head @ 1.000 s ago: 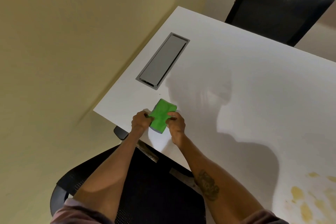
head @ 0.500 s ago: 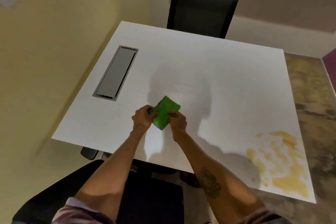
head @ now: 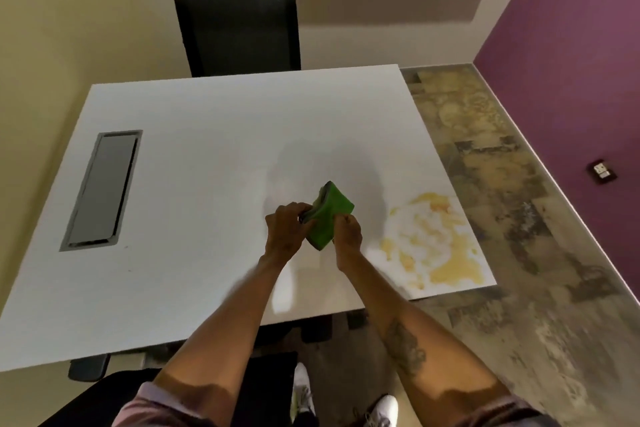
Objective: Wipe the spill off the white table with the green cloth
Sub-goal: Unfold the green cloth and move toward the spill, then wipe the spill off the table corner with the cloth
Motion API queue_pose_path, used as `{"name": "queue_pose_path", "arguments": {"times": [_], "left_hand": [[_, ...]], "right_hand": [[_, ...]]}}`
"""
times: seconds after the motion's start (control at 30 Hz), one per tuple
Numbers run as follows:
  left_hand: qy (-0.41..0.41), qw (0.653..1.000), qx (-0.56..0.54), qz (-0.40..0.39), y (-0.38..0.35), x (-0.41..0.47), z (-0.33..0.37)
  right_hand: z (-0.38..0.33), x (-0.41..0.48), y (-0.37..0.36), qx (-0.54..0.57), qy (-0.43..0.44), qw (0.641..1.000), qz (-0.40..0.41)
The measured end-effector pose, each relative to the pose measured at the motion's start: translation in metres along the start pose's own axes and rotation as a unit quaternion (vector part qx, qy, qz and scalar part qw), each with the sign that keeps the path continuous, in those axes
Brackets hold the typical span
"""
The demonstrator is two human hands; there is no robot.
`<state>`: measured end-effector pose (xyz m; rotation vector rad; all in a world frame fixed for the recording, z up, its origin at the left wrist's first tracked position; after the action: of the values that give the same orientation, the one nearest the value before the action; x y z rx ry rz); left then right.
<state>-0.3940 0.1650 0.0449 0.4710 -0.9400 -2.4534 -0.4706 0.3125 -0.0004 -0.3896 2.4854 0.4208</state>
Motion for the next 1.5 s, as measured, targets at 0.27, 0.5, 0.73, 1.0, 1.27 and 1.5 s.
{"name": "queue_pose_path", "arguments": {"times": [0.27, 0.5, 0.73, 1.0, 1.27, 1.5], "left_hand": [[-0.162, 0.984, 0.053, -0.051, -0.095, -0.008, 0.118], [-0.288, 0.946, 0.118, -0.093, -0.161, -0.039, 0.199], [-0.413, 0.864, 0.267, -0.105, -0.221, -0.079, 0.255], [-0.500, 0.790, 0.349, -0.064, -0.272, -0.113, 0.283], [-0.533, 0.804, 0.256, -0.061, -0.286, -0.131, 0.281], [-0.289, 0.901, 0.288, -0.149, -0.279, -0.090, 0.222]], "right_hand": [[0.021, 0.009, 0.131, 0.126, -0.014, 0.990, 0.065], [0.035, 0.001, 0.230, 0.112, 0.003, 0.984, 0.141], [0.065, -0.001, 0.298, 0.176, -0.010, 0.969, 0.174], [0.089, -0.004, 0.348, 0.172, -0.027, 0.959, 0.226], [0.104, -0.014, 0.379, 0.091, -0.025, 0.956, 0.279], [0.138, -0.027, 0.373, 0.025, -0.005, 0.955, 0.294]]}}
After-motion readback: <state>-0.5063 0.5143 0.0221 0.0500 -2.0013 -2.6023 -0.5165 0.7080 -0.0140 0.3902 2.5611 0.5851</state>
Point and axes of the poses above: each hand's wrist, its own x-axis towards the middle knuckle, its own y-axis out of the back of the hand, z = x × y, the point moved 9 cm from there along x, towards the middle knuckle, and after that the axes turned 6 degrees about -z, right-handed, at the moved point
